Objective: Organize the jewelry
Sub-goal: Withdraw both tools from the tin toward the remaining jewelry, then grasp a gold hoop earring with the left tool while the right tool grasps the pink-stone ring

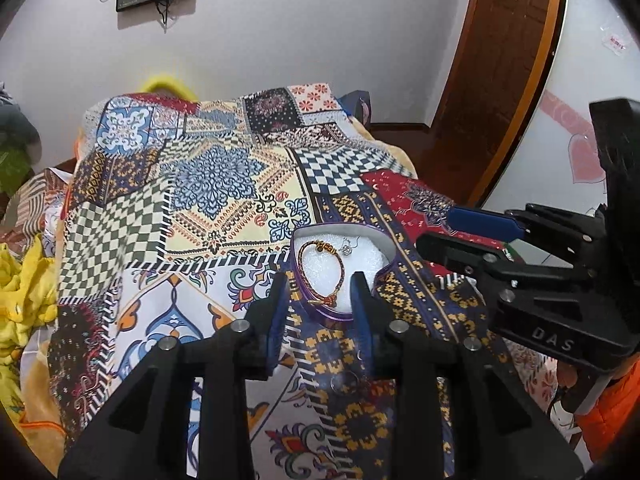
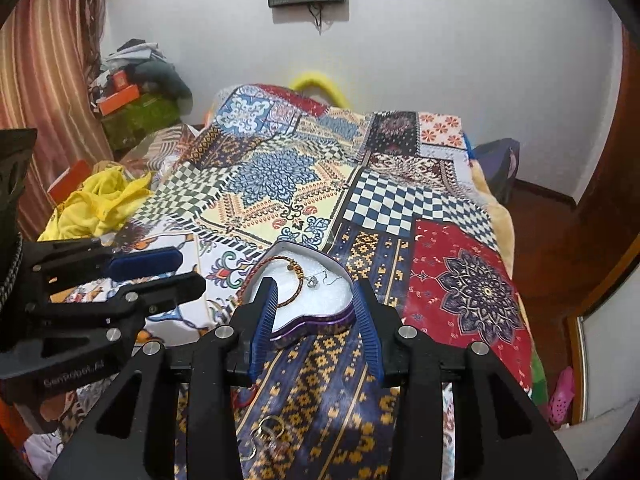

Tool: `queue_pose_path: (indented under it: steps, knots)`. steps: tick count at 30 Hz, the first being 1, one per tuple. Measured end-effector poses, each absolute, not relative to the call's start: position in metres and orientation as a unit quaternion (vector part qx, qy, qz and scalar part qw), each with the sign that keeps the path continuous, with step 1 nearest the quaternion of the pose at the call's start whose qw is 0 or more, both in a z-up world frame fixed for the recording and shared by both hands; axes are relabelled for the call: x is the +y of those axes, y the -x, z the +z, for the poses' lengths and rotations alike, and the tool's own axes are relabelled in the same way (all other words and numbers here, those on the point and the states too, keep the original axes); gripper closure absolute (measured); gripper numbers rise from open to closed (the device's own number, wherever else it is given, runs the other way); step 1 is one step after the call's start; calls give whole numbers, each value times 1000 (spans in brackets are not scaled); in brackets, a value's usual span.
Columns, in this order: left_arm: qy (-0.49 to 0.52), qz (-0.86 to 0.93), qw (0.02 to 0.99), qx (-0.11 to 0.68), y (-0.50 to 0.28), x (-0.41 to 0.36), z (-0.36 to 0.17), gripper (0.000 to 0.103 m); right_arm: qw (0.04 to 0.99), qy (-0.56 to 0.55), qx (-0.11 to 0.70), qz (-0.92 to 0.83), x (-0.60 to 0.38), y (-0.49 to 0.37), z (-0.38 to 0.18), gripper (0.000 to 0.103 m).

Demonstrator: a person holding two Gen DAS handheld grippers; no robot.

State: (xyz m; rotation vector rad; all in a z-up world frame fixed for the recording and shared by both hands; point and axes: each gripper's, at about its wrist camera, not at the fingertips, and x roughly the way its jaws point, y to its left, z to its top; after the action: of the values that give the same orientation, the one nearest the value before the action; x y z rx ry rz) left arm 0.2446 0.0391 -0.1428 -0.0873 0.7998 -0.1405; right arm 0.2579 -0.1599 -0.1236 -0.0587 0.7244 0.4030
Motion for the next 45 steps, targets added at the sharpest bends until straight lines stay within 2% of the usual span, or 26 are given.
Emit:
queue_pose_path:
  steps: [2,14,29,37,39,41,45]
  knots:
    - [40,-68,920,383,-238,38,-137,66,917,26,347,193,-161,-250,-120,67]
    - [23,-71,917,392,-199,35,-131,62,924,27,340,173,-172,-204,-122,67]
    - [28,-87,884,459,-178,23,-187,62,898,18,407,166,-166,-186,-186,66]
    - [46,-86,877,470,-179,25,-200,62,891,-4,419,173,-161,-192,-206,67]
    - [49,-88,877,470,-179,24,-201,62,894,-8,413,174,-160,-192,-206,70]
    - [53,-93,875,472,-180,22,-201,62,893,-7,413,179,-158,-194,-208,85]
    - [65,-109,867,481,-183,14,-205,62,895,-10,406,183,-158,-192,-208,89]
